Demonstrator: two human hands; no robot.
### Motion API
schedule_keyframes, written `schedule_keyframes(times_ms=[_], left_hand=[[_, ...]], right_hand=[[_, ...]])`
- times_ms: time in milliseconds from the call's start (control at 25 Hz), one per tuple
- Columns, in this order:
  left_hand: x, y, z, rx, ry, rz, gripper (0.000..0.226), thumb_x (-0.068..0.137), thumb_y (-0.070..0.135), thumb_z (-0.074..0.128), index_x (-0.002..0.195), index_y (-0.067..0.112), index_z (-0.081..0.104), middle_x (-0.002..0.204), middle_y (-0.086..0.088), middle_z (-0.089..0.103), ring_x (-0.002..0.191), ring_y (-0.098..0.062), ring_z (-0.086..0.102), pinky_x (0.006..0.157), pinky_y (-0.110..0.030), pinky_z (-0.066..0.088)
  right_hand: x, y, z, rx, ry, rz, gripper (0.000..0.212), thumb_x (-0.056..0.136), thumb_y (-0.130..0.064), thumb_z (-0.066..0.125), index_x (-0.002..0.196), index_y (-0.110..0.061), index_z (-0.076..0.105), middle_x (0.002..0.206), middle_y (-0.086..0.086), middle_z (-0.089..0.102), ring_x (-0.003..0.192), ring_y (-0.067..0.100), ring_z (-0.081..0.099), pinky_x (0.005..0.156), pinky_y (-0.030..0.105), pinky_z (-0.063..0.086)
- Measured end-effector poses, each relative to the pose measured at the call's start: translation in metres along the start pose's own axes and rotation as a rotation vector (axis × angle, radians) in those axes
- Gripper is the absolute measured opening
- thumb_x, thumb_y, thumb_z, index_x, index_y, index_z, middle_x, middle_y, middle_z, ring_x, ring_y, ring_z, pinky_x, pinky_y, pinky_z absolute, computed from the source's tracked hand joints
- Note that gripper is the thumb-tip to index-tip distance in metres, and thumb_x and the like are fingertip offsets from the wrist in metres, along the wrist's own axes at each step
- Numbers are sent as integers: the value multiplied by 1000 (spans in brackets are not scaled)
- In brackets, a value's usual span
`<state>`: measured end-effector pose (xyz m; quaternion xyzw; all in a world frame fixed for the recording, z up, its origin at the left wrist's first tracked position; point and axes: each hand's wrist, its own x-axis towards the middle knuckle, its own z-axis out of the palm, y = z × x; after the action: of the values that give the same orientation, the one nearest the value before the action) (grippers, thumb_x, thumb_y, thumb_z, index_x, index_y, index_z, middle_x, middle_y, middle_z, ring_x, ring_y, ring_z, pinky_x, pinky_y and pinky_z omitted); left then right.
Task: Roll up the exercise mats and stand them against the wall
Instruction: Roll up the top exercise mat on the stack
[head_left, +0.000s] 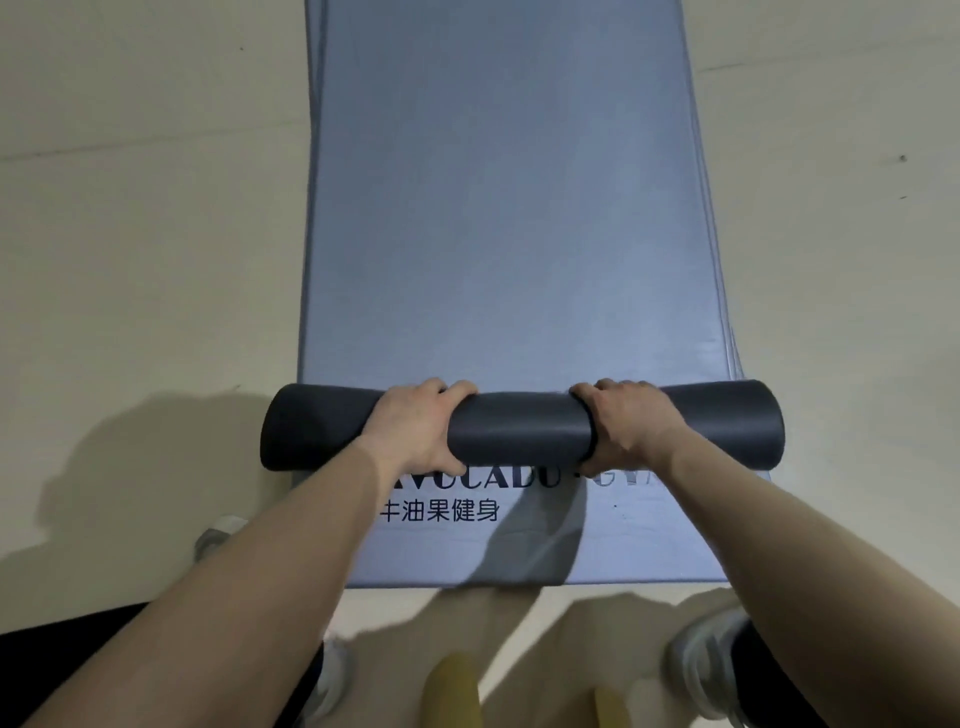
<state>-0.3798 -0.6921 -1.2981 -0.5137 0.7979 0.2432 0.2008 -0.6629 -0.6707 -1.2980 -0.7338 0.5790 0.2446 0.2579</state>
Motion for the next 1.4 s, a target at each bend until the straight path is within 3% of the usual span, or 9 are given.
schedule_keyframes(times_ms=[240,400,480,560,720,880,1080,1280,1400], left_hand=[[13,-9,-35,-303,-371,-46,90,51,54,93,132,48,55,119,14,67,107,-18,63,96,-35,50],[-20,-9,-11,-207,183,-176,76,79,63,70,147,37,47,149,1,50,137,-29,44,117,-47,33],[-32,0,16,-86,478,-169,50,100,47,45,145,27,52,147,-8,51,138,-34,43,119,-51,27],[-8,-6,7,-107,515,-147,48,106,38,30,147,26,50,149,-7,52,142,-32,41,122,-51,18],[46,-30,-34,-243,362,-147,53,104,51,41,150,25,46,152,-5,49,145,-26,36,125,-47,9],[52,-25,-19,254,230,-96,126,64,88,59,160,23,10,164,-9,20,149,-36,21,123,-54,16],[39,-24,-35,249,172,-45,117,56,78,70,151,28,23,145,-1,48,124,-30,50,109,-47,37],[-9,3,-22,135,-279,57,120,45,77,80,147,37,30,129,4,58,113,-27,60,90,-43,50],[3,0,-37,-101,-505,30,114,38,66,89,140,45,41,124,11,64,111,-22,62,96,-43,51]], right_hand=[[-49,-37,57,-44,377,58,99,79,-66,73,158,-27,29,149,15,48,138,41,43,116,57,21],[-13,-12,12,73,230,-33,97,80,-86,19,161,-33,24,155,9,42,146,33,34,118,59,19],[-3,-9,-13,60,316,-17,91,82,-83,24,153,-29,41,146,8,51,139,35,42,116,58,21],[-3,-18,1,4,560,13,75,86,-73,45,139,-21,55,138,12,57,130,40,50,113,56,21],[29,-12,8,-173,437,111,130,62,-51,89,163,-20,13,166,17,21,154,41,17,120,63,2],[74,9,-42,-205,339,49,133,48,-73,83,154,-26,19,146,8,44,132,34,43,113,58,30],[45,0,-54,-127,184,22,112,50,-72,81,142,-31,33,127,3,57,114,30,57,105,51,40],[-17,-14,-15,63,-153,-28,119,46,-77,80,149,-39,33,137,-3,57,123,25,56,112,52,39],[-48,-28,21,39,68,60,124,55,-74,79,157,-30,25,151,4,44,139,31,41,121,58,20]])
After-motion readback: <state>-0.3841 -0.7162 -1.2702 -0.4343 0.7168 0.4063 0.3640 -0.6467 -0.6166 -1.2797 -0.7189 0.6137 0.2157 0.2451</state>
